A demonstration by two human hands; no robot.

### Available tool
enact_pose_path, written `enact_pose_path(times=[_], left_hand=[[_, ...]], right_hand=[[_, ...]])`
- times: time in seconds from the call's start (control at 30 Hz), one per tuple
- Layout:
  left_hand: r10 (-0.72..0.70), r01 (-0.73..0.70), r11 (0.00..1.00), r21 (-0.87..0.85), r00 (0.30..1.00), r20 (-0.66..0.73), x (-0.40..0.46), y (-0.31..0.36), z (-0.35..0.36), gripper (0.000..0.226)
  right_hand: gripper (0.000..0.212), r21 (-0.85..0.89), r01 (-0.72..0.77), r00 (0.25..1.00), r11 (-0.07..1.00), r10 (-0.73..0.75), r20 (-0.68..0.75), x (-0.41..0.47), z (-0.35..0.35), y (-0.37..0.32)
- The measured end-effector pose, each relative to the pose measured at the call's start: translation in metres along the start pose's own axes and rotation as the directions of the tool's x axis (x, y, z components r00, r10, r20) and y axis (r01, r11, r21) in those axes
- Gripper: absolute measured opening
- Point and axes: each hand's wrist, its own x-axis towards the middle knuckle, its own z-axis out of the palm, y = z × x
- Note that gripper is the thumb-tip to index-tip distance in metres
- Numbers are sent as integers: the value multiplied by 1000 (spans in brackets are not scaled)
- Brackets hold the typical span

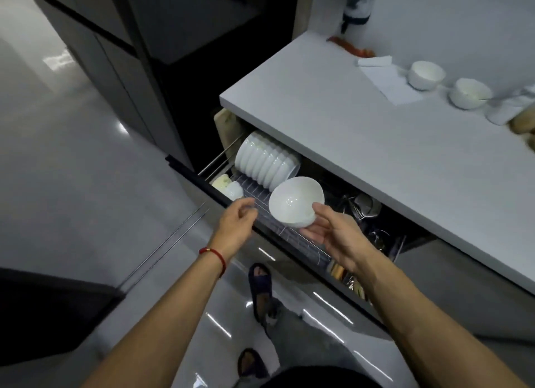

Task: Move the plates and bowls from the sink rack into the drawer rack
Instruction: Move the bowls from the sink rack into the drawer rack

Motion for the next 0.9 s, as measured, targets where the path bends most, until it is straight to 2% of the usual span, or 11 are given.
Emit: enact_pose_path(times=[0.07,0.17,0.27,0.37,0.43,0.53,0.6,0.77,0.9], left_hand=[[19,-10,991,132,998,-67,29,-9,-30,39],[61,-28,913,406,996,-68,81,-15,-64,57],[84,-51,754,654,996,-19,133,-11,-80,66],[-13,-46,553,832,998,64,174,-12,-85,83],[-95,-63,476,877,988,122,201,-17,-88,94],[-165,-127,368,921,966,199,235,-27,-96,107],[-207,-168,322,932,948,243,251,-33,-103,114],[-233,-235,297,926,922,309,266,-49,-114,116],[-181,-258,338,905,926,332,270,-55,-118,116]], right_hand=[[38,-39,-39,999,998,38,-33,46,20,-3],[35,-138,-98,991,986,85,-100,120,44,2],[45,-255,-176,965,951,116,-234,186,58,20],[51,-326,-302,928,896,198,-314,228,69,45],[58,-362,-375,901,854,244,-358,249,76,61],[81,-390,-435,869,812,266,-417,273,83,81],[83,-411,-459,858,787,273,-436,286,87,90],[78,-478,-484,849,733,263,-458,311,98,104],[77,-553,-520,834,651,246,-494,323,111,108]])
